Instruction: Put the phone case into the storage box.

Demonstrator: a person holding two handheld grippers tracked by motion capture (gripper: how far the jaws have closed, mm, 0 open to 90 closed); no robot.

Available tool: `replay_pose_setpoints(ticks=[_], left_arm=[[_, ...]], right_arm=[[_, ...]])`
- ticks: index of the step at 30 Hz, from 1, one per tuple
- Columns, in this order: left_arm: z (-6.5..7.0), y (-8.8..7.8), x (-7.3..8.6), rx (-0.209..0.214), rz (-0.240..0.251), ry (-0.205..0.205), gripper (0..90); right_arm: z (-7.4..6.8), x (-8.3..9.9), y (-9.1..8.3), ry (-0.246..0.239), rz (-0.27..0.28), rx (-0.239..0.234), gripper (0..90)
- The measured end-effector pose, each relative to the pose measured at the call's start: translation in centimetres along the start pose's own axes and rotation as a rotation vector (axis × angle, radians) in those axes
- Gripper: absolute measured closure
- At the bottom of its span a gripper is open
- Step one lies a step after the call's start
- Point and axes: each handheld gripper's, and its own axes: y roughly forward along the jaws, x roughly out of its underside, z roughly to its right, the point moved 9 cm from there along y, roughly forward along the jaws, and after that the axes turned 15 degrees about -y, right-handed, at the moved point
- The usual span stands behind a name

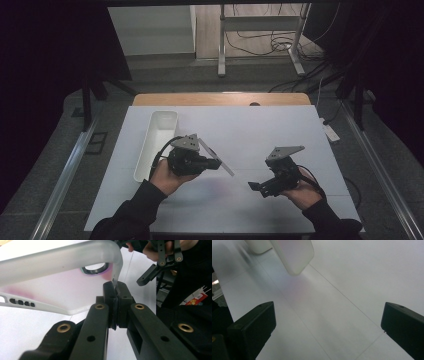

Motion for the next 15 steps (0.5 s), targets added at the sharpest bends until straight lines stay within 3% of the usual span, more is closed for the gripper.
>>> replay_pose_setpoints(ticks=[15], left_arm=[[-1.1, -0.7, -0.2, -0.053, 0.010, -0.020, 88.1]], right_arm=[[0.5, 1.1, -1.9, 0.033, 0.026, 0.076, 1.9]])
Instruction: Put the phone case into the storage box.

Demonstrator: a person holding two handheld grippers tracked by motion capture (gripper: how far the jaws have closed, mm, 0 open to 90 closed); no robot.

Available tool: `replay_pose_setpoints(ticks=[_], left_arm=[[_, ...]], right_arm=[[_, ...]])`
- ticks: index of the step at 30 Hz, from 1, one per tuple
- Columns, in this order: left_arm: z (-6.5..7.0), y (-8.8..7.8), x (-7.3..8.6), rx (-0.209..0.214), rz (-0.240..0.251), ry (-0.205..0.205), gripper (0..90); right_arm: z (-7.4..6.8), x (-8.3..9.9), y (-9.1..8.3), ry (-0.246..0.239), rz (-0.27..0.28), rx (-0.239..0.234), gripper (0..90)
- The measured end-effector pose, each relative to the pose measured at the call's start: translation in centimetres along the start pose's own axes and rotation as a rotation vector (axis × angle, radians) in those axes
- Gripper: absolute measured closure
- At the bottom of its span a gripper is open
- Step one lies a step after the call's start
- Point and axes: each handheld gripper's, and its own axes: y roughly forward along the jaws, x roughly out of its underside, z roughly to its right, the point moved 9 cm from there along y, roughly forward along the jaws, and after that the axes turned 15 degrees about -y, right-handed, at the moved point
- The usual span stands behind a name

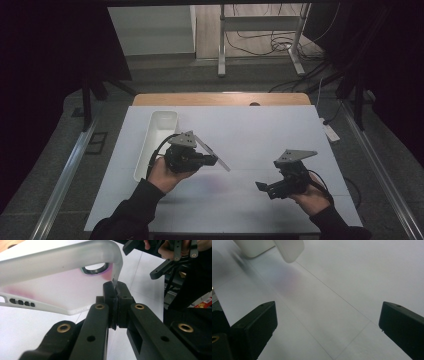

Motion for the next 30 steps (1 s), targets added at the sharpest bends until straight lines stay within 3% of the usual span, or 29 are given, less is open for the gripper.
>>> replay_pose_setpoints(ticks=[10, 21, 30], left_arm=[[-0.5, -0.3, 0.0, -0.029, 0.001, -0.006, 88.1], [-1.1, -1.3, -0.6, -0.064, 0.027, -0.027, 88.1], [-2.2, -1.7, -0.9, -0.107, 0.018, -0.043, 88.1]], right_arm=[[0.5, 1.0, -1.1, 0.035, 0.016, 0.012, 0.0], [1.4, 3.0, -2.8, 0.061, 0.001, 0.077, 0.0], [1.9, 4.4, -3.8, 0.087, 0.003, 0.116, 0.0]])
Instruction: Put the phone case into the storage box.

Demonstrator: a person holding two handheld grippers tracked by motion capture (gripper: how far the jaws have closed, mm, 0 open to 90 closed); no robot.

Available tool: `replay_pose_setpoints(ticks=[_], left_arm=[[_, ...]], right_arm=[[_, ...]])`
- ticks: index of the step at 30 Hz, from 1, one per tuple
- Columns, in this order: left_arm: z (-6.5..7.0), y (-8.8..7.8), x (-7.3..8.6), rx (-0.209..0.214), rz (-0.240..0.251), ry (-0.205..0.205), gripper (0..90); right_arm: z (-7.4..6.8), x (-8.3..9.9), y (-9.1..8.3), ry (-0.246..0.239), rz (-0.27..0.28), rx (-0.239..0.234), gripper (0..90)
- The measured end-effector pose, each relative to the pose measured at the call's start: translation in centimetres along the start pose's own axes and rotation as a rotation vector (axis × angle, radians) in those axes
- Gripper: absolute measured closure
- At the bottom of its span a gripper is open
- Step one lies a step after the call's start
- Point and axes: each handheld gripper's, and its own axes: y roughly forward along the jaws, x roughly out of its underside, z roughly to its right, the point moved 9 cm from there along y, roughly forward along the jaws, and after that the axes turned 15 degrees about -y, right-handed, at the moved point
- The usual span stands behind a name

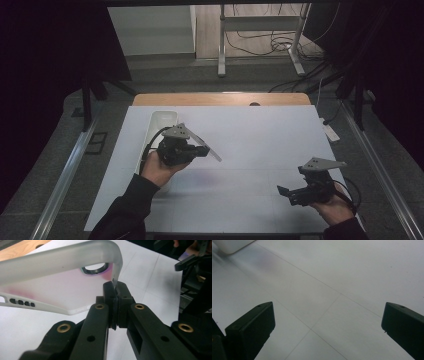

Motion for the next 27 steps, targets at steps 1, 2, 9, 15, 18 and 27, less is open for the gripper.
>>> replay_pose_setpoints(ticks=[1, 2, 9, 15, 18, 27], left_arm=[[-0.2, -0.1, 0.0, -0.005, -0.002, -0.005, 88.1], [-0.3, -0.1, 0.0, -0.009, -0.001, -0.006, 88.1], [-1.2, -0.6, -0.3, -0.037, 0.009, -0.019, 88.1], [-2.0, -0.9, -0.9, -0.065, 0.010, -0.028, 88.1], [-2.4, -1.0, -1.2, -0.080, 0.010, -0.039, 88.1], [-3.6, -1.6, -1.9, -0.113, 0.011, -0.074, 88.1]], right_arm=[[0.1, 0.1, -0.1, 0.001, 0.002, 0.005, 0.0], [0.2, 0.2, -0.2, 0.005, 0.004, 0.012, 0.0], [0.5, 1.2, -0.8, 0.020, -0.004, 0.027, 0.0], [1.3, 2.4, -1.7, 0.050, -0.018, 0.074, 0.0], [1.4, 2.9, -2.0, 0.065, -0.026, 0.087, 0.0], [1.3, 4.1, -2.5, 0.081, -0.057, 0.110, 0.0]])
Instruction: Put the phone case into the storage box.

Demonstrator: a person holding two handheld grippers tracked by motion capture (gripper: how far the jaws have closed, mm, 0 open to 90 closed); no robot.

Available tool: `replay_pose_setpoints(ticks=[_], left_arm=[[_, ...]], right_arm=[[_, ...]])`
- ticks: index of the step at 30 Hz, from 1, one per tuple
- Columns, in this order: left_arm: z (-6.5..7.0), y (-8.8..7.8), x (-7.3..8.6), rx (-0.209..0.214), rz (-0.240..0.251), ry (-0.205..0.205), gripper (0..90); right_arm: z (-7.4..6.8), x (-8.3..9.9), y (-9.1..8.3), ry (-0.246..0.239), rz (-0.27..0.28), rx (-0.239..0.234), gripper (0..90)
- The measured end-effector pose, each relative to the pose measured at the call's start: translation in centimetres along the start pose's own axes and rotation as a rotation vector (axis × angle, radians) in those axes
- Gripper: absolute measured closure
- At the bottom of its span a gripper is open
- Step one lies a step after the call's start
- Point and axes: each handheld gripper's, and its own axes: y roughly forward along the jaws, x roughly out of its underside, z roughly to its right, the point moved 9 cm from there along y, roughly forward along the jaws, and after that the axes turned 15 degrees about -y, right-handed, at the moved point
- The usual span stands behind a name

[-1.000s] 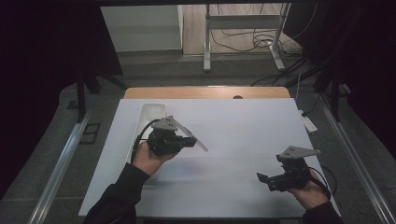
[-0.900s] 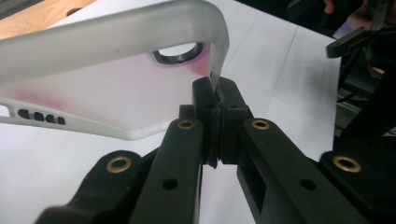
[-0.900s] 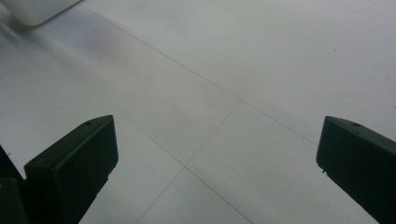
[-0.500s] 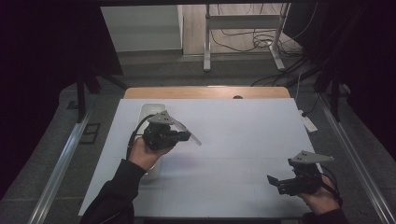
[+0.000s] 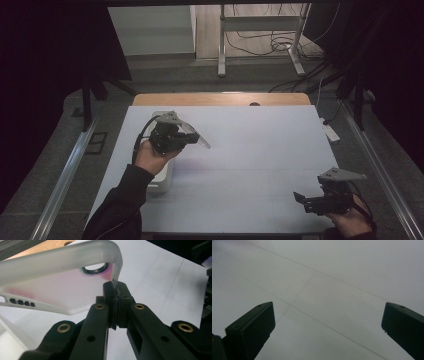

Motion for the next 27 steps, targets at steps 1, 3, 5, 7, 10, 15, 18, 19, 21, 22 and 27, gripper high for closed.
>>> replay_pose_setpoints(ticks=[1, 3, 5, 7, 10, 15, 18, 19, 21, 22, 27], left_arm=[[-0.1, -0.1, -0.1, -0.005, -0.001, -0.003, 88.1], [-0.5, -0.2, -0.2, -0.015, -0.002, -0.009, 88.1], [-0.8, -0.5, -0.5, -0.024, 0.000, -0.015, 88.1], [-1.1, -0.7, -0.7, -0.032, 0.003, -0.021, 88.1], [-1.5, -1.1, -1.0, -0.043, 0.009, -0.030, 88.1], [-2.2, -1.7, -1.5, -0.066, 0.013, -0.036, 88.1], [-2.6, -2.1, -1.7, -0.082, 0.016, -0.041, 88.1], [-2.8, -2.2, -1.8, -0.087, 0.017, -0.045, 88.1], [-3.2, -2.4, -1.9, -0.098, 0.019, -0.050, 88.1], [-3.4, -2.6, -2.0, -0.104, 0.018, -0.052, 88.1], [-4.3, -3.3, -2.4, -0.133, 0.024, -0.066, 88.1]], right_arm=[[0.0, 0.2, -0.1, 0.005, -0.003, 0.004, 0.0], [0.2, 0.3, -0.4, 0.020, 0.002, 0.019, 0.0], [0.3, 0.4, -0.4, 0.023, 0.004, 0.024, 0.0], [0.4, 0.5, -0.5, 0.034, 0.004, 0.033, 0.0], [0.5, 0.5, -0.6, 0.040, 0.001, 0.037, 0.0], [0.5, 0.5, -0.5, 0.039, -0.002, 0.035, 0.0], [0.5, 0.6, -0.5, 0.046, -0.001, 0.035, 0.0], [0.5, 0.6, -0.6, 0.046, -0.001, 0.036, 0.0], [0.5, 0.6, -0.6, 0.045, -0.001, 0.038, 0.0], [0.5, 0.6, -0.6, 0.045, -0.001, 0.038, 0.0], [0.5, 0.6, -0.6, 0.046, -0.005, 0.039, 0.0]])
